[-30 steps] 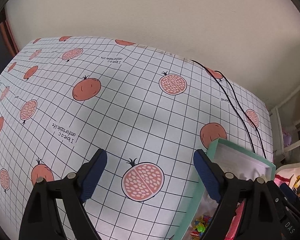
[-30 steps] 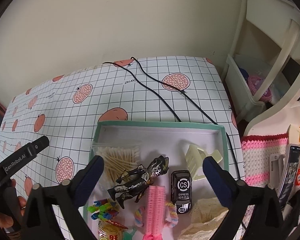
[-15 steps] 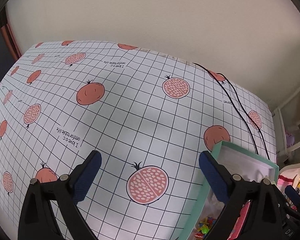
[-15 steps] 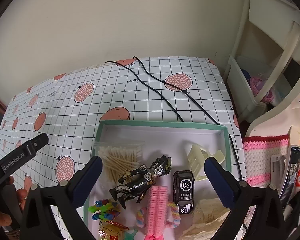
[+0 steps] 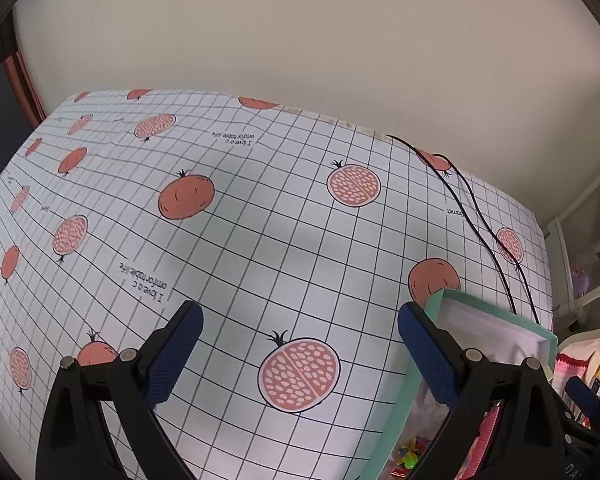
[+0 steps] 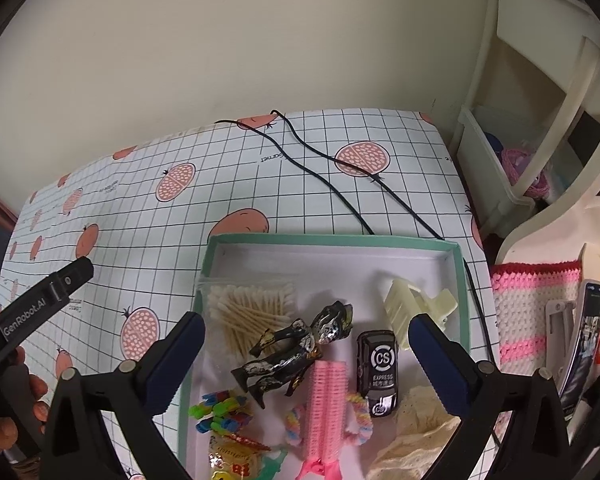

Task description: Organize objects

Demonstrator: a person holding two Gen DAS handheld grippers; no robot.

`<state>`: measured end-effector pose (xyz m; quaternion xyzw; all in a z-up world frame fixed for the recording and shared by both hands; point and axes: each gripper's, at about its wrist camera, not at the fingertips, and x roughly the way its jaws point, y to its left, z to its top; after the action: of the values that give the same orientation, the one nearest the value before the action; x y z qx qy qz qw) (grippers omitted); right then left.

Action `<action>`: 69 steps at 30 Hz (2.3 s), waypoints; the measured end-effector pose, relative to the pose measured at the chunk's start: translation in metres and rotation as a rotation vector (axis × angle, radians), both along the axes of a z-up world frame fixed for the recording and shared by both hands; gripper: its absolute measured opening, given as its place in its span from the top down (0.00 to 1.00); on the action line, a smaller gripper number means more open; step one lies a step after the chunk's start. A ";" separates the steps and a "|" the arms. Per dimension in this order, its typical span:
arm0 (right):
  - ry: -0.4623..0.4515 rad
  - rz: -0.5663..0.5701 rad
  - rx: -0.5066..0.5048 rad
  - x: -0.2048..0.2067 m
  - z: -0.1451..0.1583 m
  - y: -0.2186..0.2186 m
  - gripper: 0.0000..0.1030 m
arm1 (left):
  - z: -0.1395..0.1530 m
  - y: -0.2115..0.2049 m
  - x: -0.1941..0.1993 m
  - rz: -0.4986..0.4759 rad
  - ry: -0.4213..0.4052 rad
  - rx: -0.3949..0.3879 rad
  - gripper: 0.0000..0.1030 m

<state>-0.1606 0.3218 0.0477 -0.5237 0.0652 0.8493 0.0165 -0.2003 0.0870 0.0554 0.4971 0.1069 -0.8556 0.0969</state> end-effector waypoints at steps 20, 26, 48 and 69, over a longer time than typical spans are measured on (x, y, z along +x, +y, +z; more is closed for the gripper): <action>0.014 -0.007 0.011 0.037 0.025 -0.022 0.00 | 0.041 -0.015 0.041 -0.012 0.109 -0.071 0.05; 0.056 -0.013 0.005 0.051 0.032 -0.029 0.00 | 0.046 -0.021 0.053 -0.002 0.122 -0.026 0.05; 0.146 -0.104 0.042 0.131 0.030 -0.044 0.00 | 0.039 -0.030 0.129 -0.080 0.102 -0.079 0.05; 0.120 -0.104 0.090 0.189 0.017 -0.049 0.00 | 0.025 -0.028 0.199 -0.152 0.055 -0.081 0.05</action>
<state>0.0285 0.2730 0.0649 -0.4663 0.0551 0.8792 0.0801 -0.0014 0.0590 0.0803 0.4759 0.0371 -0.8774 0.0489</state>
